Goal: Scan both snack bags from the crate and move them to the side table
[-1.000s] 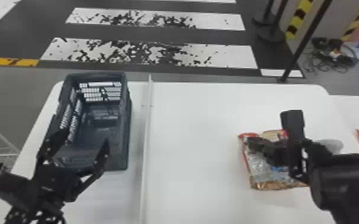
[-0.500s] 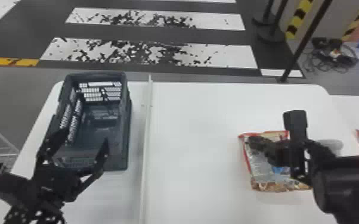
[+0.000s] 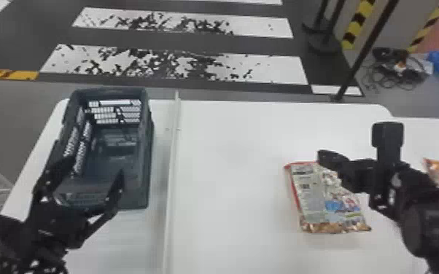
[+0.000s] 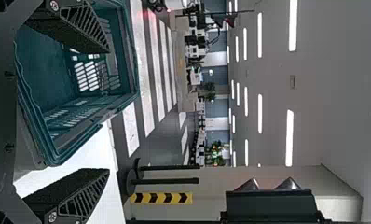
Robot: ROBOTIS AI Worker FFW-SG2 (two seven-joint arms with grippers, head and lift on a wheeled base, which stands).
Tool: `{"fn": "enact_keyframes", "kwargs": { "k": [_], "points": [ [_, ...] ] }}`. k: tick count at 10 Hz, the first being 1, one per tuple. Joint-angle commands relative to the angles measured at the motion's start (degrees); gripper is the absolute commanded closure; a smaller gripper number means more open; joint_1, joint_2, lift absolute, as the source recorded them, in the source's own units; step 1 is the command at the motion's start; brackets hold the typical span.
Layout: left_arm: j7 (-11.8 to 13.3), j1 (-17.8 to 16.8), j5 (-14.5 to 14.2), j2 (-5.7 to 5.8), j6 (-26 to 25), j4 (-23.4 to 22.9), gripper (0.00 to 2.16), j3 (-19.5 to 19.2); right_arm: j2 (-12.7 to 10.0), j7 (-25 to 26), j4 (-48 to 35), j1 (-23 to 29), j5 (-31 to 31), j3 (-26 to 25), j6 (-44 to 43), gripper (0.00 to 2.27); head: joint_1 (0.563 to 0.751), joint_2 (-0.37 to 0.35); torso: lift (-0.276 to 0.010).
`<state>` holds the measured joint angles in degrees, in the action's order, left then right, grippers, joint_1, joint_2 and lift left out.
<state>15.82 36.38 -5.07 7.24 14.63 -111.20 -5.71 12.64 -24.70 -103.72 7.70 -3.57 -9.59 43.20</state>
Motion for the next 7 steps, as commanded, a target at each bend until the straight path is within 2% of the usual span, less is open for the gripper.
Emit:
{"fn": "enact_keyframes", "kwargs": {
  "k": [1, 3, 7],
  "points": [
    [0.0, 0.0, 0.0, 0.14, 0.0, 0.0, 0.09, 0.0, 0.3, 0.4, 1.3, -0.1, 0.0, -1.9, -0.2, 2.24, 0.695, -0.080, -0.075],
    [0.0, -0.2, 0.0, 0.14, 0.0, 0.1, 0.09, 0.1, 0.7, 1.0, 4.4, -0.5, 0.4, -2.5, -0.3, 2.24, 0.695, -0.124, -0.075],
    [0.0, -0.3, -0.1, 0.14, -0.2, 0.4, 0.09, 0.1, 0.9, 1.7, 11.7, -2.2, 1.8, -1.7, -3.7, 2.24, 0.695, -0.157, -0.075]
  ]
}}
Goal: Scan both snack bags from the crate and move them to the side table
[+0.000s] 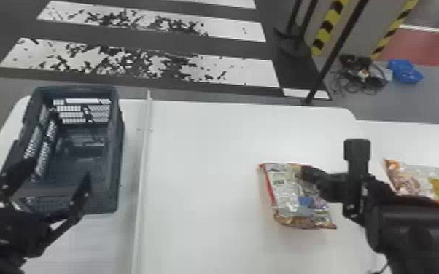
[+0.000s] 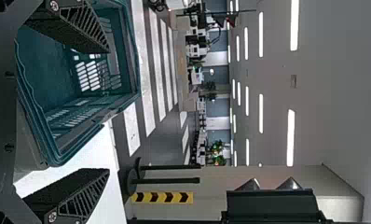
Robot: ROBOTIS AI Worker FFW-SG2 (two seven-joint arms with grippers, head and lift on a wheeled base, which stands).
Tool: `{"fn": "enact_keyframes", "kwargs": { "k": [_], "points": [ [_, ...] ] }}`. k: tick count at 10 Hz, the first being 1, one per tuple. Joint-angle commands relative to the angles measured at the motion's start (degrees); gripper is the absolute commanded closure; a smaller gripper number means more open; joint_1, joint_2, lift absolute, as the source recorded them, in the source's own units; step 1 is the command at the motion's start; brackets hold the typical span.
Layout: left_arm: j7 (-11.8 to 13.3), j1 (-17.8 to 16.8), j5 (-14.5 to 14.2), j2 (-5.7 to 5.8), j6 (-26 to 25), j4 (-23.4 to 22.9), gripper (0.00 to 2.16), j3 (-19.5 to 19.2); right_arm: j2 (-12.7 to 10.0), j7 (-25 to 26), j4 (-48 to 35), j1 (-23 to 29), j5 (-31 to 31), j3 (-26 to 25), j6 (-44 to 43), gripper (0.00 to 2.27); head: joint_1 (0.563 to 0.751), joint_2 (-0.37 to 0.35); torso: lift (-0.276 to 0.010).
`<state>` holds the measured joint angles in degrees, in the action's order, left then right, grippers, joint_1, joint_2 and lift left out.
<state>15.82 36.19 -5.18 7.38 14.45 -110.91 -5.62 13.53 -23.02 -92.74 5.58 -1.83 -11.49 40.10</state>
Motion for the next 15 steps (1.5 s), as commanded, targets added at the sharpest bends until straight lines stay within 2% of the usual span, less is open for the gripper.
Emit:
{"fn": "enact_keyframes", "kwargs": {
  "k": [1, 4, 8, 11, 15],
  "points": [
    [0.0, -0.2, 0.0, 0.00, 0.0, 0.2, 0.09, 0.0, 0.0, 0.4, 1.7, 0.0, 0.2, 0.5, -1.8, 2.24, 0.695, -0.158, -0.075],
    [0.0, -0.2, 0.0, -0.09, 0.0, 0.2, 0.09, -0.1, -0.1, 0.8, 1.0, 0.3, 0.0, 0.0, -3.4, 2.24, 0.695, -0.158, -0.075],
    [0.0, -0.1, 0.0, -0.26, 0.2, 0.2, 0.09, -0.1, -0.5, 1.1, -10.6, 5.1, -2.5, -3.7, 0.6, 2.24, 0.695, -0.158, -0.075],
    [0.0, -0.2, -0.2, 0.00, 0.2, 0.3, 0.09, -0.1, 0.0, 1.1, -10.7, 9.4, -2.2, -7.4, 3.1, 2.24, 0.695, -0.204, -0.075],
    [0.1, -0.2, -0.4, 0.00, 0.2, 0.4, 0.09, 0.0, 0.0, 1.0, -10.7, 12.8, -2.2, -8.4, 1.3, 2.24, 0.695, -0.250, -0.075]
  ]
}}
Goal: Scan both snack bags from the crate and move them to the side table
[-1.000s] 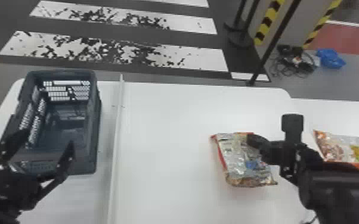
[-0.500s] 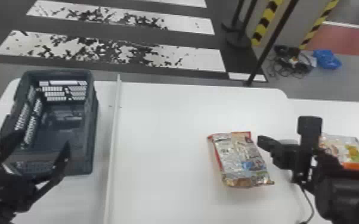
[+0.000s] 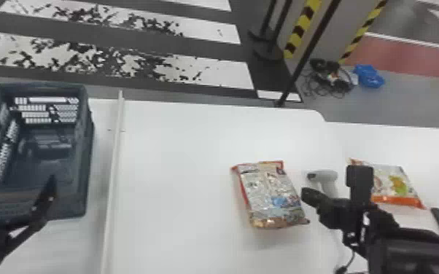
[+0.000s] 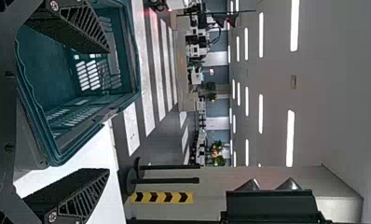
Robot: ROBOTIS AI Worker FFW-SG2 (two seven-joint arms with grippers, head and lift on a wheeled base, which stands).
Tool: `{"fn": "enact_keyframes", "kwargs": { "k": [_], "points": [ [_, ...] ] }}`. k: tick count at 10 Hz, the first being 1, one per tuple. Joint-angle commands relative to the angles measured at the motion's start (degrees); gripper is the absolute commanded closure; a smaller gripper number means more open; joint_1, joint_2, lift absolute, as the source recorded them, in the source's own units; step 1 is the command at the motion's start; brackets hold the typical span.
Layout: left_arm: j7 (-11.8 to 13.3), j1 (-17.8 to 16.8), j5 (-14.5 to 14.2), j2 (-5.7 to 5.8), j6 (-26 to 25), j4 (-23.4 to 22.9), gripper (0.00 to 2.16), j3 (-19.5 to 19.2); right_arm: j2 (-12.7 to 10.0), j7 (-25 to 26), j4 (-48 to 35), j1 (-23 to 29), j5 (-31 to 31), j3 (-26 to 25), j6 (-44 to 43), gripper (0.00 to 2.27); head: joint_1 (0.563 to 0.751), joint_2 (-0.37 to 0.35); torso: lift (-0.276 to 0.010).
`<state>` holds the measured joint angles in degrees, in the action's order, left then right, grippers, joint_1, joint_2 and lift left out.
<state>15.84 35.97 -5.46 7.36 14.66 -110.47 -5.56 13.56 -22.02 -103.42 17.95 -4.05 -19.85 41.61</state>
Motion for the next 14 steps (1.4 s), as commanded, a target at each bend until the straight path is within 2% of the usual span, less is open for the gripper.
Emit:
{"fn": "enact_keyframes", "kwargs": {
  "k": [1, 12, 13, 14],
  "points": [
    [0.0, 0.1, -0.2, 0.02, 0.0, 0.0, 0.09, -0.1, -0.1, -0.1, -0.1, 0.8, 0.0, 0.0, -0.3, 2.24, 0.695, -0.255, -0.075],
    [0.1, -0.6, -0.2, -0.15, 0.0, 1.1, 0.09, -0.1, -0.7, -0.3, -2.0, 3.3, -0.4, 0.1, 0.0, 2.24, 0.695, -0.243, -0.075],
    [0.1, -0.6, -0.2, -0.15, 0.0, 1.1, 0.09, -0.1, -1.2, 1.0, -3.7, 3.9, 0.0, -0.4, 0.2, 2.13, 0.695, -0.243, -0.075],
    [0.1, -0.6, -0.2, -0.15, 0.0, 1.1, 0.09, -0.1, -1.3, 1.8, -6.9, 5.3, 0.0, -1.2, 0.0, 1.51, 0.695, -0.249, -0.075]
  ]
}}
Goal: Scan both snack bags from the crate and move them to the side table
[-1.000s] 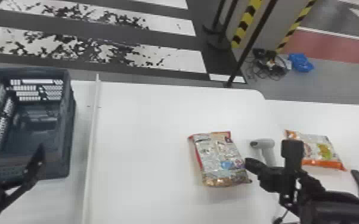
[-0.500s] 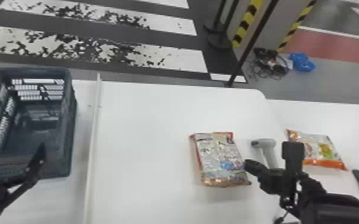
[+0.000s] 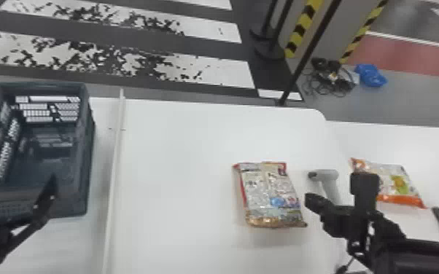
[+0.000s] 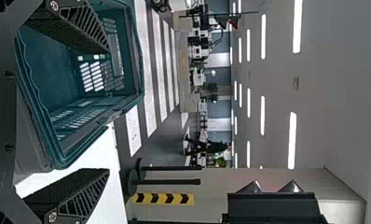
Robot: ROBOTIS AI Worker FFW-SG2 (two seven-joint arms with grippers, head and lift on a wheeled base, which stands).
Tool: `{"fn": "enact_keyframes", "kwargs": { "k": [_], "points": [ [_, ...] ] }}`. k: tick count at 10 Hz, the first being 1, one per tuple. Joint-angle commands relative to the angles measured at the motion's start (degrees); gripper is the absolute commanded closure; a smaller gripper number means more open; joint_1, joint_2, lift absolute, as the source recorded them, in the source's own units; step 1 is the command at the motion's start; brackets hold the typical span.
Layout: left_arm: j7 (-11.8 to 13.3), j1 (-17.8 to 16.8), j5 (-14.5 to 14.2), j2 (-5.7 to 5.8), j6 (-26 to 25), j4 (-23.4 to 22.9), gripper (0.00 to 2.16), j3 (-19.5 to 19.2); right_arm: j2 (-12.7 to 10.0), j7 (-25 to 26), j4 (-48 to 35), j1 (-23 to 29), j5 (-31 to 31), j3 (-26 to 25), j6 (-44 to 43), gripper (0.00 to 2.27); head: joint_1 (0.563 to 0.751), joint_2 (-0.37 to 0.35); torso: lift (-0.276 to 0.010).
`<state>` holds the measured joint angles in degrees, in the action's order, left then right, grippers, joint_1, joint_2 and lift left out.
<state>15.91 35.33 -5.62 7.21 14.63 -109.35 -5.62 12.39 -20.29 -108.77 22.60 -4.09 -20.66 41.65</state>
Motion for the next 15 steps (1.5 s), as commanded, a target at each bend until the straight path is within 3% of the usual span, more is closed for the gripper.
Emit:
{"fn": "enact_keyframes", "kwargs": {
  "k": [1, 2, 5, 7, 15],
  "points": [
    [0.0, 0.0, 0.0, 0.09, -0.2, -0.1, 0.09, 0.0, -0.4, 0.1, -3.9, 1.3, 0.1, -1.7, 0.3, 0.43, 0.695, -0.257, -0.075],
    [0.0, 0.0, 0.0, 0.09, 0.0, -0.1, 0.09, 0.1, -0.4, 0.1, -5.2, 1.4, 0.1, -2.7, 2.3, 0.01, 0.695, -0.264, -0.075],
    [0.0, 0.1, -0.1, 0.17, 0.0, -0.2, 0.09, 0.3, 0.5, 1.0, -4.7, 0.8, 2.7, -3.9, 5.4, 0.01, 0.695, -0.301, -0.075],
    [0.0, 0.2, -0.1, 0.17, 0.0, -0.2, 0.09, 0.3, 2.7, 0.5, -2.9, -0.9, 3.6, -3.9, 8.4, 0.01, 0.695, -0.333, -0.075],
    [0.0, 0.6, -0.1, 0.17, 0.0, -0.4, 0.09, -0.4, 7.6, -4.3, 13.3, -12.9, 5.7, 0.4, 10.7, 0.10, 0.695, -0.348, -0.075]
  ]
}}
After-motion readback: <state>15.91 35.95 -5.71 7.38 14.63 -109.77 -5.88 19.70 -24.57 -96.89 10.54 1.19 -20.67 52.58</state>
